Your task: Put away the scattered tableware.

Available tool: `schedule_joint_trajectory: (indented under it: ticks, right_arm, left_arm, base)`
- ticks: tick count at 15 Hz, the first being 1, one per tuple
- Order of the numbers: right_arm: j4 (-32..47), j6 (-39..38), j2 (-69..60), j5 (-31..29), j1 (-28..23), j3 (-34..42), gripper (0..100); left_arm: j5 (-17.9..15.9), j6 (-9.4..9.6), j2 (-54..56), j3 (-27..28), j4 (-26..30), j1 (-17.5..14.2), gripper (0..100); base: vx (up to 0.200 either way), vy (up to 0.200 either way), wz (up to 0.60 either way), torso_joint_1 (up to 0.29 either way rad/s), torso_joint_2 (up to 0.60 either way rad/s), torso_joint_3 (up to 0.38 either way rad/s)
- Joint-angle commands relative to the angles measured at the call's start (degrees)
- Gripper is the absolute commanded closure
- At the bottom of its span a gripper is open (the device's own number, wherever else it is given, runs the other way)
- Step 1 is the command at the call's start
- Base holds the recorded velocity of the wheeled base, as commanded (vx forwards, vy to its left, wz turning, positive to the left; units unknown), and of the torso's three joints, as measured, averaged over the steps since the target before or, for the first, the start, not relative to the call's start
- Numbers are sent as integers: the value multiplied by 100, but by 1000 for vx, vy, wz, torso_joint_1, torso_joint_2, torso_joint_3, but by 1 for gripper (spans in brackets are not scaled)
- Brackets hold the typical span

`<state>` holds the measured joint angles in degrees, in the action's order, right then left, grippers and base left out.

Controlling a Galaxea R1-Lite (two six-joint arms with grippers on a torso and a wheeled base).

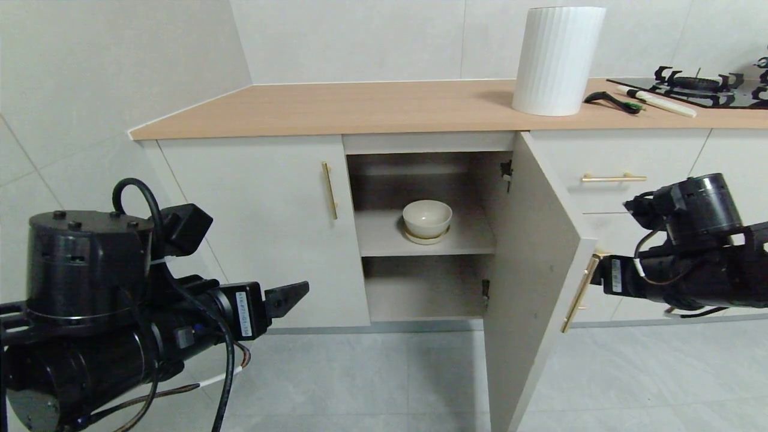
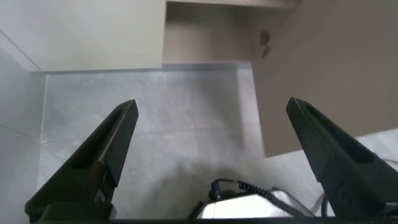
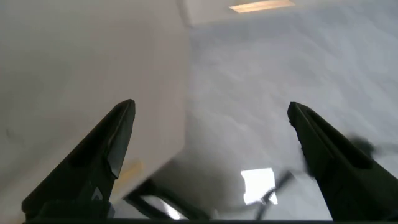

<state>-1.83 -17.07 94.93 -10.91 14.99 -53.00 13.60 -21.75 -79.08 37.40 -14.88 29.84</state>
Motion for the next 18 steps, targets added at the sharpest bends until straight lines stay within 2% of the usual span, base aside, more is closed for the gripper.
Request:
schedule_joint_trajectory:
  ticks: [1,2,4,8,12,18]
  right_arm:
    - [-643,19,843,423,276,-184,0]
    - [-872,19,1124,713,408,-307,0]
    - [-1092,-7,1520,863,636,-535,0]
    - [-2014,-359,1933,863,1067,-527,0]
    - [-2972,-851,2408,775,1287,-535,0]
    - [-3078,-904,2434,652,1295,-535,0]
  left_arm:
    - [2,4,-2,83,3,4,0]
    - [2,4,7,101,3,4,0]
    - [11,4,51,127,21,4,0]
    - [2,13,262,294,443,4,0]
    - [11,4,262,277,469,92,0]
    - [11,-5,288,268,583,127,0]
  base:
    - [0,0,0,0,0,0]
    - [0,0,0,0,0,0]
    - [0,0,0,0,0,0]
    - [0,0,0,0,0,0]
    - [0,0,0,0,0,0]
    - [0,0,0,0,0,0]
